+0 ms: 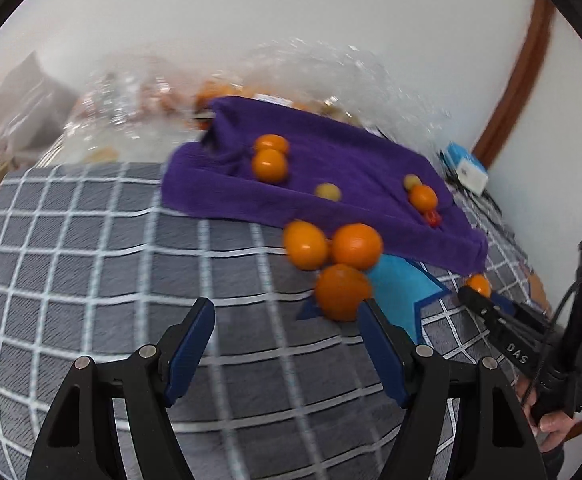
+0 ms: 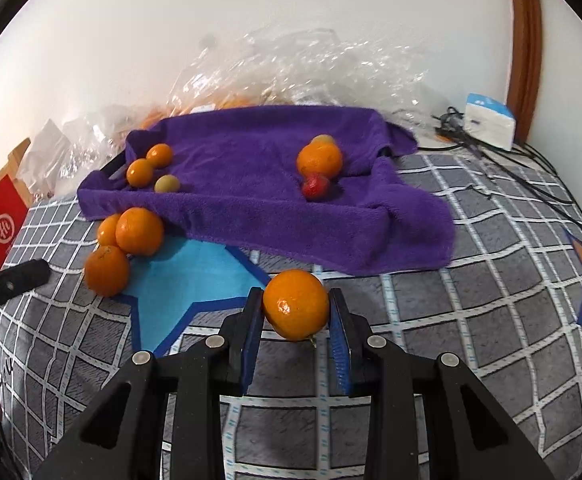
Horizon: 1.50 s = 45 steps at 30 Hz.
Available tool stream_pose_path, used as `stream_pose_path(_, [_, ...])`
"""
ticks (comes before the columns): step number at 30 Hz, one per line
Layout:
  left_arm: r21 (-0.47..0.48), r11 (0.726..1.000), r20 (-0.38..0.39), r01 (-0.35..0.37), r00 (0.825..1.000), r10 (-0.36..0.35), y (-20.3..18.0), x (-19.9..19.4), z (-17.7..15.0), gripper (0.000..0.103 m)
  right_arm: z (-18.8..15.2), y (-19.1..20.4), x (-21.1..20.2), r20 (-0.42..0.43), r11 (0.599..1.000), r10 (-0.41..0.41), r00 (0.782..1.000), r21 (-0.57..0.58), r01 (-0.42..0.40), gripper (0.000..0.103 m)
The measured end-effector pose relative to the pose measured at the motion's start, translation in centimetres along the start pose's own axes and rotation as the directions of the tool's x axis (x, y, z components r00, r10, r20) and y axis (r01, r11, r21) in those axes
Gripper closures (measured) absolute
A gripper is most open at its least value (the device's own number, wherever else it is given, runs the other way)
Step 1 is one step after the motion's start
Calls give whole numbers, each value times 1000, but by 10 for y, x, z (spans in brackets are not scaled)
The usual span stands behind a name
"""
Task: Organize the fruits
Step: 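Close the left gripper on a large orange while the right gripper holds its orange, then lift both held oranges from the pile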
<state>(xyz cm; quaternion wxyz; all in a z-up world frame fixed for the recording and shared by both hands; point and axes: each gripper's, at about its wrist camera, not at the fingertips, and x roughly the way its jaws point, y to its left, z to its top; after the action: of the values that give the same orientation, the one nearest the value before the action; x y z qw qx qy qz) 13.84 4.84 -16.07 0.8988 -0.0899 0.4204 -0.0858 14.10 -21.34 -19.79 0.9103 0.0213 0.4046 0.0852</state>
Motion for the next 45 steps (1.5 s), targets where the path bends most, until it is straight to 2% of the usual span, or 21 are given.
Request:
stream_pose_path(6, [75, 997, -28, 10, 1000, -8, -27, 24, 5, 32, 1, -9, -1, 8, 999, -16, 1000, 28, 16, 71])
stream_pose_path(11, [82, 996, -46, 29, 999, -25, -30, 41, 4, 33, 1, -10, 2, -6, 1000, -10, 1000, 27, 10, 71])
stream_pose_path(12, [89, 995, -38, 33, 999, -30, -29, 42, 2, 35, 1, -10, 2, -7, 1000, -9, 1000, 29, 9, 71])
stream_pose_path(14, [98, 995, -20, 4, 1000, -2, -30, 43, -1, 47, 0, -11, 3, -10, 999, -8, 1000, 31, 8, 71])
stream_pose_path(16, [94, 995, -14, 34, 999, -33, -28, 41, -2, 61, 0, -10, 3, -12, 1000, -12, 1000, 29, 12, 71])
stream_pose_path(17, [91, 995, -18, 43, 999, -42, -28, 42, -2, 63, 0, -10, 3, -11, 1000, -13, 1000, 27, 13, 71])
stream_pose_path(24, [58, 997, 47, 49, 998, -51, -20, 26, -7, 64, -1, -10, 2, -9, 999, -16, 1000, 29, 16, 71])
stream_pose_path(27, [55, 998, 84, 43, 995, -48, -20, 21, -7, 64, -2, -7, 2, -7, 1000, 12, 1000, 20, -11, 71])
stream_pose_path(33, [55, 998, 168, 31, 985, -40, -22, 9, -5, 64, -2, -4, -2, 9, 1000, 7, 1000, 6, -7, 71])
stream_pose_path(41, [17, 999, 218, 29, 975, -32, -13, 0, -3, 64, -4, -4, -9, 38, 999, 45, 998, 13, -45, 71])
stream_pose_path(45, [12, 1000, 248, 20, 969, -23, -11, -5, -3, 64, -3, -2, -17, 71, 999, 37, 997, 3, -37, 71])
